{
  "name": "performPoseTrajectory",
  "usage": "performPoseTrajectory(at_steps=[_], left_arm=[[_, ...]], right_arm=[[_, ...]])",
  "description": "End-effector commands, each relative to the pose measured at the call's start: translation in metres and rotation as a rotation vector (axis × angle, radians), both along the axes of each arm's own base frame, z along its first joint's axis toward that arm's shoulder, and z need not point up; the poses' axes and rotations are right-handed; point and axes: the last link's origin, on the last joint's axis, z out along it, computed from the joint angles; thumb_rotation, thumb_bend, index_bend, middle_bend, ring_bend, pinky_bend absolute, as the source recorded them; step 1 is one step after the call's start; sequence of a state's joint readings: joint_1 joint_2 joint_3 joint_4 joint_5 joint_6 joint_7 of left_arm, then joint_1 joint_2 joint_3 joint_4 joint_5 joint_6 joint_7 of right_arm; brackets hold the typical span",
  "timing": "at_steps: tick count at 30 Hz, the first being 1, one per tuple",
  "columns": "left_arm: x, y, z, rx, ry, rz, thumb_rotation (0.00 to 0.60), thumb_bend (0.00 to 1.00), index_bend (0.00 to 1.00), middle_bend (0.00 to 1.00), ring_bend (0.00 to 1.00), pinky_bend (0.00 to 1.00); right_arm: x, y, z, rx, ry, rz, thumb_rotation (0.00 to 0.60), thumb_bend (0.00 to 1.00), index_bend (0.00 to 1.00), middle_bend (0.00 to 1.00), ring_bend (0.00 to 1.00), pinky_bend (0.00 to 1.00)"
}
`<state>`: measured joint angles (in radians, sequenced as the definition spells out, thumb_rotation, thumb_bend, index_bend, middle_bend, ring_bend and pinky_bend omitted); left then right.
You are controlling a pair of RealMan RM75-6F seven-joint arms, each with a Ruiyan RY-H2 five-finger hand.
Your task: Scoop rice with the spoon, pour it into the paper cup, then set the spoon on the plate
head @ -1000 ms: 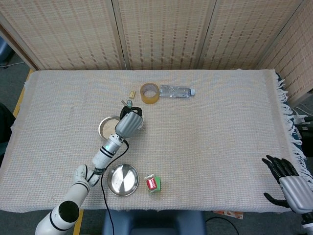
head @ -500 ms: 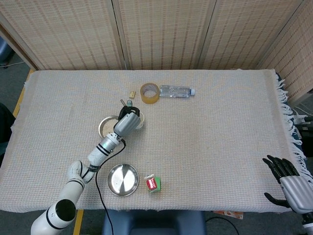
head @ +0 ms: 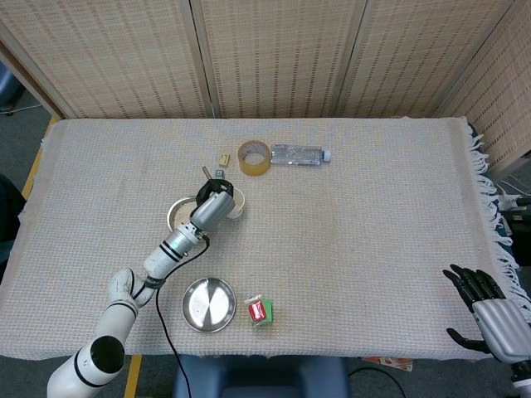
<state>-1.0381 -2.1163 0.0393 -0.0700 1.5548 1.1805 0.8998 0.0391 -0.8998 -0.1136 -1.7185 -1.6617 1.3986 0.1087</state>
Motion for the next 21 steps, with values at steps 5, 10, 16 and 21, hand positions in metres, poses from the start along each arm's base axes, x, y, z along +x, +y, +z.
performPoseTrajectory(at_steps=[5, 10, 16, 21], left_arm=[[0.005, 0.001, 0.010, -0.002, -0.104, 0.005, 0.600, 0.41, 0.71, 1.00, 1.00, 1.00], [0.012, -0.001, 0.030, -0.001, -0.334, -0.007, 0.600, 0.41, 0.71, 1.00, 1.00, 1.00], [-0.009, -0.022, 0.043, -0.149, -0.707, 0.017, 0.600, 0.41, 0.71, 1.00, 1.00, 1.00], [-0.039, -0.066, 0.043, -0.356, -0.914, 0.036, 0.600, 0.41, 0.71, 1.00, 1.00, 1.00]], right_arm=[[0.000, 0.000, -0.001, 0.004, 0.002, -0.001, 0.600, 0.12, 0.00, 0.00, 0.00, 0.00], [0.000, -0.001, -0.002, 0.010, 0.003, -0.001, 0.600, 0.12, 0.00, 0.00, 0.00, 0.00], [-0.001, 0.000, -0.001, 0.009, -0.001, 0.000, 0.600, 0.12, 0.00, 0.00, 0.00, 0.00], [0.001, -0.001, -0.006, 0.029, 0.009, 0.007, 0.600, 0.12, 0.00, 0.00, 0.00, 0.00]])
